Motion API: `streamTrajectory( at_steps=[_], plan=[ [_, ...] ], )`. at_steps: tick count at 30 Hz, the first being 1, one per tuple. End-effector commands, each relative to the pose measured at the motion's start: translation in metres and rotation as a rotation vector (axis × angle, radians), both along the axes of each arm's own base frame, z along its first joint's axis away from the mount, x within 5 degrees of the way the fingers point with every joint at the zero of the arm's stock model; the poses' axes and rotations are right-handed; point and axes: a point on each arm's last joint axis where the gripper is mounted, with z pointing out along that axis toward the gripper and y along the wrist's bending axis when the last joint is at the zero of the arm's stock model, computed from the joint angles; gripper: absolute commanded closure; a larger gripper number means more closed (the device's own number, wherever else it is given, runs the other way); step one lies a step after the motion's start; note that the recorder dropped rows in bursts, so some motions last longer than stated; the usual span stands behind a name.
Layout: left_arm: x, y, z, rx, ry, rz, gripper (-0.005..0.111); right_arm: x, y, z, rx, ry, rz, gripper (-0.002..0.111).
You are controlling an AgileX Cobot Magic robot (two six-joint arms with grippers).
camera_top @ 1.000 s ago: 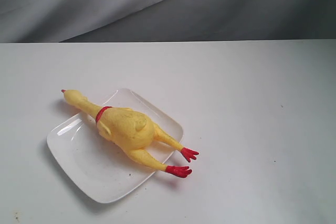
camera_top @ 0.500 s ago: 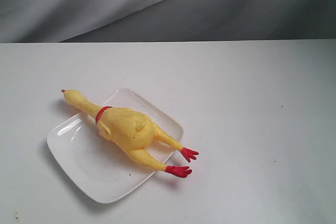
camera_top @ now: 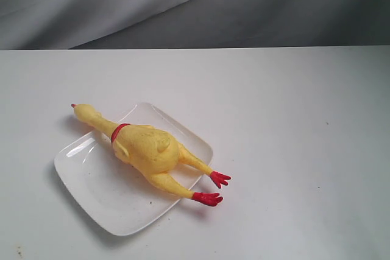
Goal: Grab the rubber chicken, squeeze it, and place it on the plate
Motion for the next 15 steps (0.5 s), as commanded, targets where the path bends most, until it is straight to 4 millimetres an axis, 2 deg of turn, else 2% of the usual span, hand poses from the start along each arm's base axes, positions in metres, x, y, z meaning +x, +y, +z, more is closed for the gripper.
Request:
streamTrajectory(
  at_steps=[1,4,8,15],
  plan=[
    [0.002,0.0,-0.005,0.039,0.026,0.017,0.107,0.0,-0.001,-0.001,-0.015,-0.001,-0.009,0.108],
    [0.004,0.001,-0.011,0.042,0.044,0.019,0.107,0.0,-0.001,-0.001,-0.015,-0.001,-0.009,0.108],
    [0.01,0.002,-0.03,0.025,0.116,0.016,0.107,0.0,-0.001,-0.001,-0.015,-0.001,-0.009,0.108],
    [0.021,0.004,-0.086,-0.031,0.336,0.008,0.107,0.0,-0.001,-0.001,-0.015,-0.001,-0.009,0.108]
  ],
)
